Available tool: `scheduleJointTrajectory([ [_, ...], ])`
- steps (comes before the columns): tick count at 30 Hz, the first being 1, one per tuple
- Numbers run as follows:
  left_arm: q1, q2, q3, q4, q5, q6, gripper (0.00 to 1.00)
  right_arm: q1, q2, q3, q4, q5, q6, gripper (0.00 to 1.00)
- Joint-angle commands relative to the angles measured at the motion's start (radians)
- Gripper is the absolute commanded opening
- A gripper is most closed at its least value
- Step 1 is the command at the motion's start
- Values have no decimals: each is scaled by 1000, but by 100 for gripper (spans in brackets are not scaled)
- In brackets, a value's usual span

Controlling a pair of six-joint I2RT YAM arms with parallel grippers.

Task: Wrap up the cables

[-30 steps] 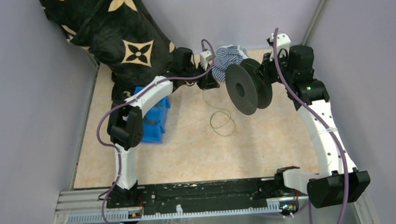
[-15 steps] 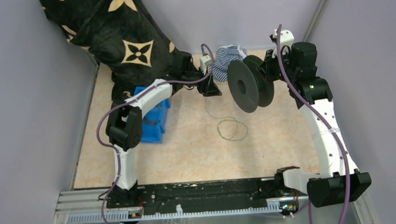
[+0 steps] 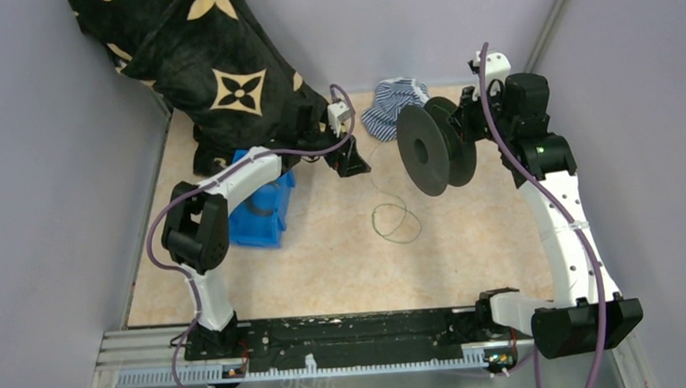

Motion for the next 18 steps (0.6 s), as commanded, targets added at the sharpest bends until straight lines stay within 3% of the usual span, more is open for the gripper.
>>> scheduleJointTrajectory([
  [1,6,-60,-89,80,-86,11,97,-4,-17,67,76,2,9,0],
  [8,2,-98,-216,173,-138,-74,96,-6,-10,89,75,23,15,0],
  [18,-24,-52,-237,266,50,-38,89,-6,19,136,62,-54,35,0],
])
